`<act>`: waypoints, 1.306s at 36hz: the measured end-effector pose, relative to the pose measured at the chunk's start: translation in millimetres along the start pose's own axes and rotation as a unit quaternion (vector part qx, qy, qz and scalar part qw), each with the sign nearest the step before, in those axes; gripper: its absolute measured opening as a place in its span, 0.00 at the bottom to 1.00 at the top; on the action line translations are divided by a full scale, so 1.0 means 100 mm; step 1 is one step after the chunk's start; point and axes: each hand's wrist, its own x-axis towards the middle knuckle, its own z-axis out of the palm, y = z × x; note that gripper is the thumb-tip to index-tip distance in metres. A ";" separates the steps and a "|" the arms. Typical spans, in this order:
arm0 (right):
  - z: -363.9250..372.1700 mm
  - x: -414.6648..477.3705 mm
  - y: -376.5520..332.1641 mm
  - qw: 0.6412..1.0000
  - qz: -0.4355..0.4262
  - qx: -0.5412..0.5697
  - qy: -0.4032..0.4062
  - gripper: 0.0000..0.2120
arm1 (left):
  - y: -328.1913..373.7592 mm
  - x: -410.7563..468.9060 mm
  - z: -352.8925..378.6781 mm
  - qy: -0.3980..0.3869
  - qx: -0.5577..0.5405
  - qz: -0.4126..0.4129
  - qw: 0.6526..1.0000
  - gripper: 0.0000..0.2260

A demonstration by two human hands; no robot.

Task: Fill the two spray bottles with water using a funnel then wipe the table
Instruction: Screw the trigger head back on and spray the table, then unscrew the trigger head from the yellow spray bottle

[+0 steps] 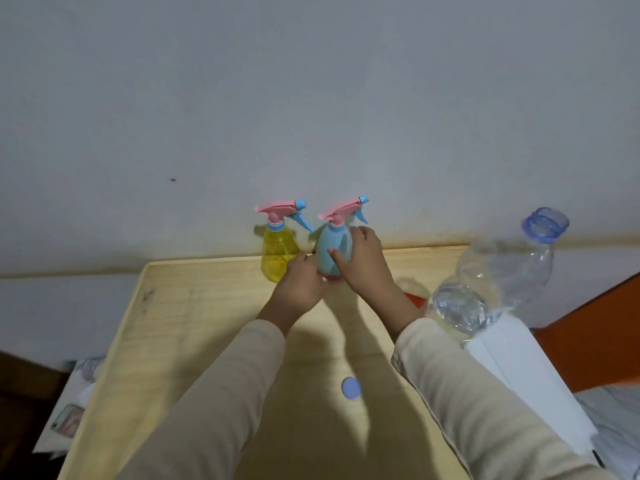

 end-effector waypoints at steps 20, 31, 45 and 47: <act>0.81 0.07 -0.61 0.996 -0.070 0.058 0.018 0.21 | -1.05 0.27 -0.16 0.234 0.374 0.216 0.871 0.11; 1.03 0.38 -0.68 0.973 -0.036 0.173 0.149 0.13 | -1.18 0.57 0.00 0.222 0.227 0.232 0.919 0.15; 0.83 0.30 -0.67 0.962 0.019 0.205 0.180 0.10 | -0.93 0.25 -0.01 0.218 -0.108 0.108 0.964 0.27; 0.75 0.21 -0.66 0.961 0.016 0.215 0.176 0.09 | -0.91 0.15 0.01 0.225 -0.123 0.105 0.961 0.28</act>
